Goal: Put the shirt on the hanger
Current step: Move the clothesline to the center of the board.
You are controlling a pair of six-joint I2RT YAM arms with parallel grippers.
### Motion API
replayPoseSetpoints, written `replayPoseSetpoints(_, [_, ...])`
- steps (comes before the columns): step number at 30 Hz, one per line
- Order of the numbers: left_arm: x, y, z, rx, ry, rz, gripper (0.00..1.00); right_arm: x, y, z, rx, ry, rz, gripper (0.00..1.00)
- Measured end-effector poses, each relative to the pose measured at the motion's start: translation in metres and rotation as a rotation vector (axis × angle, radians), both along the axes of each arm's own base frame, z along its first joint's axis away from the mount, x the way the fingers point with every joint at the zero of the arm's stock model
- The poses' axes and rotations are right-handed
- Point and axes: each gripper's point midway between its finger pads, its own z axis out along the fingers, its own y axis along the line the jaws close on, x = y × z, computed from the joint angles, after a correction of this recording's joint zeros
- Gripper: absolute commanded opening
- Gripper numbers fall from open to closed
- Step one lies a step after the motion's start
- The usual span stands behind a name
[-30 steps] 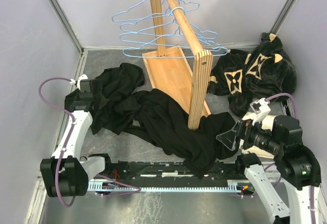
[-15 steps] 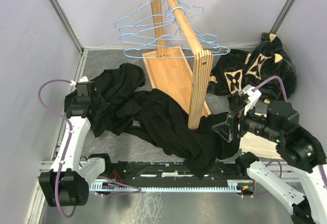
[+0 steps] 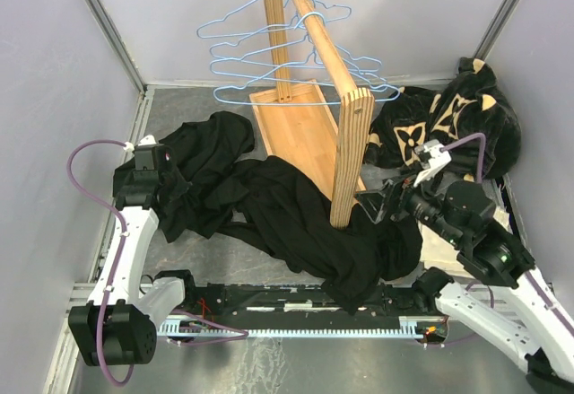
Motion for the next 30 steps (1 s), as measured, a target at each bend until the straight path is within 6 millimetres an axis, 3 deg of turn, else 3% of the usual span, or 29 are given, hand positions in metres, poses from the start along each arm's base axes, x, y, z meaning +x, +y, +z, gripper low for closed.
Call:
replayPoseSetpoints(4, [0.001,-0.001,-0.001,-0.005,0.003,-0.005,0.03,-0.006,0.034,0.004,-0.031,-0.049,0.089,0.99])
replayPoseSetpoints(7, [0.001,-0.002,-0.002,-0.007,0.005,-0.006,0.03,-0.021,0.069,0.002,-0.095,-0.126,0.172,0.99])
replayPoseSetpoints(12, [0.001,-0.002,-0.003,-0.007,0.004,-0.007,0.03,-0.021,0.085,-0.005,-0.215,-0.269,0.073,0.99])
replayPoseSetpoints(17, [0.001,-0.002,-0.003,-0.010,0.003,-0.010,0.03,-0.001,0.088,-0.006,-0.291,-0.332,-0.137,0.98])
replayPoseSetpoints(21, [0.001,-0.003,-0.003,-0.011,0.001,-0.012,0.03,0.014,0.082,-0.012,-0.371,-0.342,-0.300,0.90])
replayPoseSetpoints(30, [0.001,-0.006,-0.002,-0.024,-0.010,-0.026,0.03,0.024,0.028,-0.010,-0.332,-0.261,-0.574,0.84])
